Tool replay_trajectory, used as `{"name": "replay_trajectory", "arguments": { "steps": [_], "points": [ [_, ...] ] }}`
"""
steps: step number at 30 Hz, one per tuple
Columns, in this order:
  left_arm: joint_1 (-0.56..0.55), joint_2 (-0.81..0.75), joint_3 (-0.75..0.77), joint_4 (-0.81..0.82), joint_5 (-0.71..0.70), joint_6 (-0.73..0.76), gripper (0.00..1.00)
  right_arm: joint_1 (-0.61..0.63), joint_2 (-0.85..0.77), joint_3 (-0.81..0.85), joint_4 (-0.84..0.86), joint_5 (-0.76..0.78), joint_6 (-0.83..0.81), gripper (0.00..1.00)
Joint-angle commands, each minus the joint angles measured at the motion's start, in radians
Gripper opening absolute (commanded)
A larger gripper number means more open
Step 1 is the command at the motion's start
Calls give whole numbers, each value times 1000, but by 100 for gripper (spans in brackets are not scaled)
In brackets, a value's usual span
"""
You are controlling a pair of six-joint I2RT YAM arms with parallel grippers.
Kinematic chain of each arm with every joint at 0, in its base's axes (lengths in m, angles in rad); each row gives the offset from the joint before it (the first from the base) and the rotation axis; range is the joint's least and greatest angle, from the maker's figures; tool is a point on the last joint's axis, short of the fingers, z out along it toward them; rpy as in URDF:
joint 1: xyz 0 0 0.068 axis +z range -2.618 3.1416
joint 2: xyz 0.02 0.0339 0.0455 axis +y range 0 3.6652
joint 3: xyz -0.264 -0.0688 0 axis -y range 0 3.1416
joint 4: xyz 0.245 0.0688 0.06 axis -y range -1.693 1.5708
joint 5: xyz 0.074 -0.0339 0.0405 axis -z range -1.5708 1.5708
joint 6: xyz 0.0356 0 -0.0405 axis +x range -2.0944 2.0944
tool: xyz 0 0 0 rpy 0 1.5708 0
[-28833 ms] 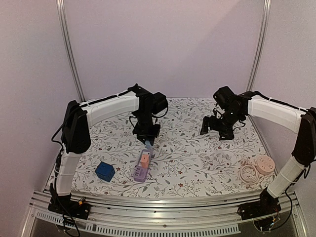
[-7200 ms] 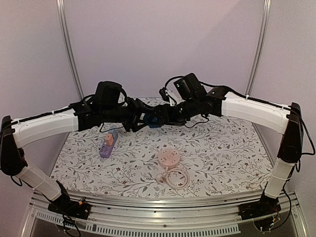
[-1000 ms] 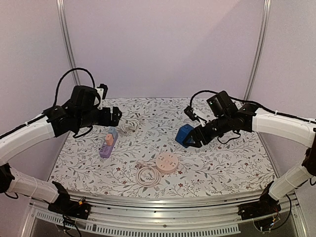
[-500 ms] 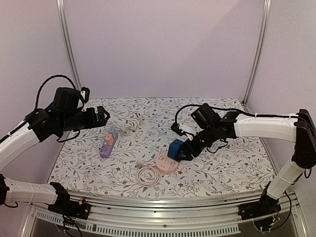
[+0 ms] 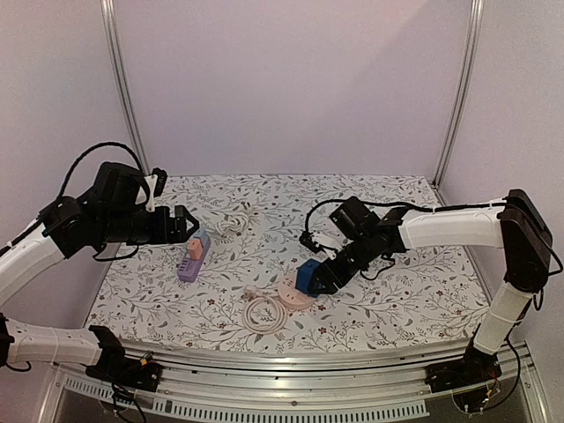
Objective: Insert the plug
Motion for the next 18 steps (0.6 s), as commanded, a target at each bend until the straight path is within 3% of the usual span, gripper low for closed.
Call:
{"name": "replay_trajectory", "arguments": {
  "steps": [1, 18],
  "points": [
    [-28, -9, -14, -29, -4, -16, 94, 6, 30, 41, 50, 18, 33, 0],
    [-51, 9, -12, -35, -20, -10, 90, 23, 48, 50, 21, 63, 39, 0]
  ]
}}
